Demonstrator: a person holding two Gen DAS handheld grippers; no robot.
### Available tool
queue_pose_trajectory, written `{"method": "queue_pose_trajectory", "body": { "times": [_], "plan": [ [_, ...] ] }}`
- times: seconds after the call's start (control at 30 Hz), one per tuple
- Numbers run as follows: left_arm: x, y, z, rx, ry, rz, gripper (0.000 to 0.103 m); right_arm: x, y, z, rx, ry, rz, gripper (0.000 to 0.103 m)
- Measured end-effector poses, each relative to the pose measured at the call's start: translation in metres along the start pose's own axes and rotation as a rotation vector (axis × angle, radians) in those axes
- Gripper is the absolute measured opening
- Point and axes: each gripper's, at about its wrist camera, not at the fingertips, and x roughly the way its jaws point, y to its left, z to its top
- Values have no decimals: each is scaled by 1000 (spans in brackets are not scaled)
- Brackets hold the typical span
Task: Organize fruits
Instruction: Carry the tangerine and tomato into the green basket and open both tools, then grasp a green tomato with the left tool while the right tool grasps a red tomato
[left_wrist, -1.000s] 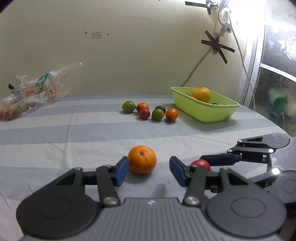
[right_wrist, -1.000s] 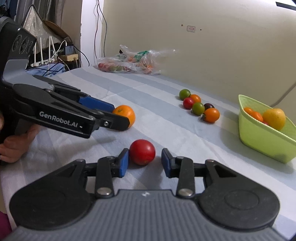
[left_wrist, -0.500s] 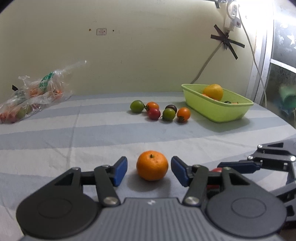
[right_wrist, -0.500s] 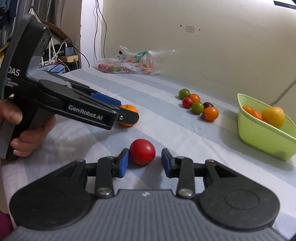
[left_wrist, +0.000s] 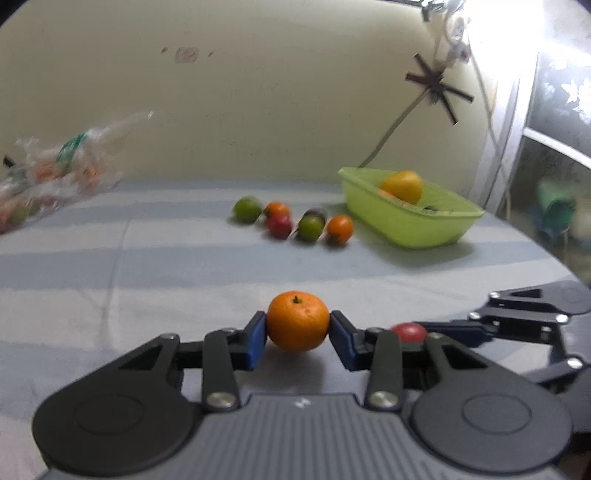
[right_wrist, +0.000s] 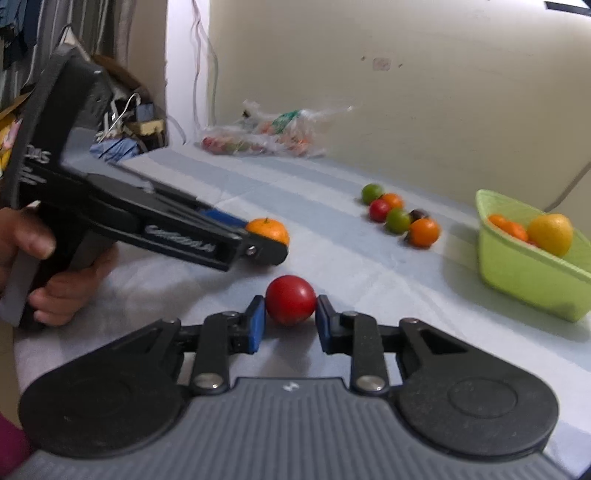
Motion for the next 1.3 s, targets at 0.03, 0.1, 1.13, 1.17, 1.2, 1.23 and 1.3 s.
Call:
{"method": "queue_pose_trajectory", "body": {
  "times": [0.03,0.1,1.13,1.17,1.2,1.23,1.3],
  "plan": [
    [1,-4,5,13,-11,-2,37,-1,-4,2,8,-12,-13,32],
    [5,-11,21,33,-29,-16,37,-5,-17,6,28,-40,-41,32],
    [134,-87,115,61,-55,-86,50,-7,-179,14,220,-160,-429,51],
    [123,-75,112,39,-75,-79,50,-10,-178,14,226,-175,-431,51],
    [114,-63,109,18,-89,-69,50,-13,-179,14,234,-195,-431,50],
    [103,-47,104,-10,-103,-54,50,-16,-179,15,240,-217,-430,50],
    [86,-15,93,-57,-115,2,50,-21,-180,17,250,-259,-419,50]
  ]
}}
